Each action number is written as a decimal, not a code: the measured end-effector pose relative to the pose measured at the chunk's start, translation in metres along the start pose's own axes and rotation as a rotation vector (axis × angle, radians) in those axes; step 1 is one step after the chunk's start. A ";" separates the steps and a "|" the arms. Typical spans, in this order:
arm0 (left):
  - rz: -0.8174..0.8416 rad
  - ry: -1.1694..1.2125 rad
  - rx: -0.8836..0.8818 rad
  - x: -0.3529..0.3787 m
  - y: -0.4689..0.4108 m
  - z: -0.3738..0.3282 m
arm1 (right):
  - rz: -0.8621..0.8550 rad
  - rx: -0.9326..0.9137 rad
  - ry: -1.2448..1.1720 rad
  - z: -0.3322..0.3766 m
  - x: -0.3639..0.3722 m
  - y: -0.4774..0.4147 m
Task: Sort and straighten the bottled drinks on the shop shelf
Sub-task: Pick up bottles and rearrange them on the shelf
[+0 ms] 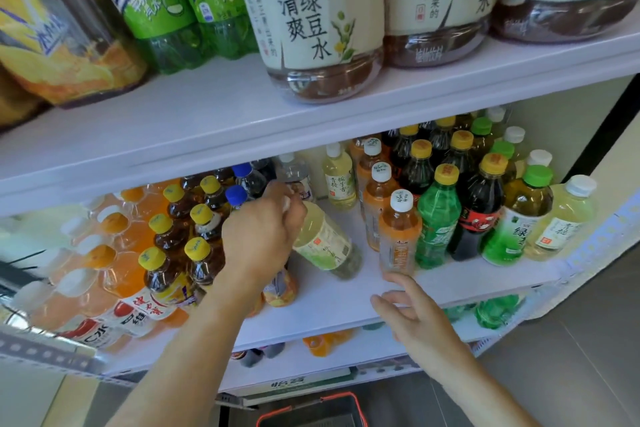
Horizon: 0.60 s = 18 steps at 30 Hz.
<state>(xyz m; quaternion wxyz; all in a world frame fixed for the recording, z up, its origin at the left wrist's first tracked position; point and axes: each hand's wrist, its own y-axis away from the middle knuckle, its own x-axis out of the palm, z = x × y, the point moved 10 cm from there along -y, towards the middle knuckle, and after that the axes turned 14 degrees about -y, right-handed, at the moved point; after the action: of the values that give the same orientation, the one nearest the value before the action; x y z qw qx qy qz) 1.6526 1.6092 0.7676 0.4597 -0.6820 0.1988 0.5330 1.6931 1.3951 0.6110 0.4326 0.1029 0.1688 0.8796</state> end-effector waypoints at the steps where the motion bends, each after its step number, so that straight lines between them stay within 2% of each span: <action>1: -0.041 0.159 -0.077 -0.016 0.009 0.013 | 0.039 0.127 -0.218 -0.007 0.008 0.002; 3: -0.051 0.447 -0.232 -0.031 0.025 0.036 | 0.161 0.337 -0.639 -0.013 0.031 0.010; 4: -0.046 0.566 -0.302 -0.034 0.033 0.044 | 0.274 0.387 -0.750 -0.007 0.045 0.016; 6: -0.061 0.731 -0.404 -0.042 0.048 0.055 | 0.467 0.387 -0.851 0.009 0.067 0.030; 8: -0.074 0.810 -0.459 -0.047 0.062 0.062 | 0.547 0.334 -0.923 0.027 0.077 0.039; 11: -0.088 0.849 -0.539 -0.046 0.076 0.074 | 0.471 0.250 -0.904 0.044 0.075 0.041; 13: -0.088 0.903 -0.579 -0.046 0.082 0.079 | 0.386 0.197 -0.748 0.048 0.070 0.038; 16: -0.052 0.966 -0.593 -0.045 0.086 0.078 | 0.448 0.115 -0.588 0.054 0.069 0.048; 18: -0.020 0.978 -0.590 -0.043 0.088 0.078 | 0.402 0.091 -0.629 0.063 0.067 0.049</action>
<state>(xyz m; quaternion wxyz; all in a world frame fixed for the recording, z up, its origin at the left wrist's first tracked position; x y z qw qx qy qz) 1.5281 1.6215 0.7700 0.1092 -0.9506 0.2249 0.1838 1.6374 1.4339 0.6909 0.2771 0.4184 0.0431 0.8639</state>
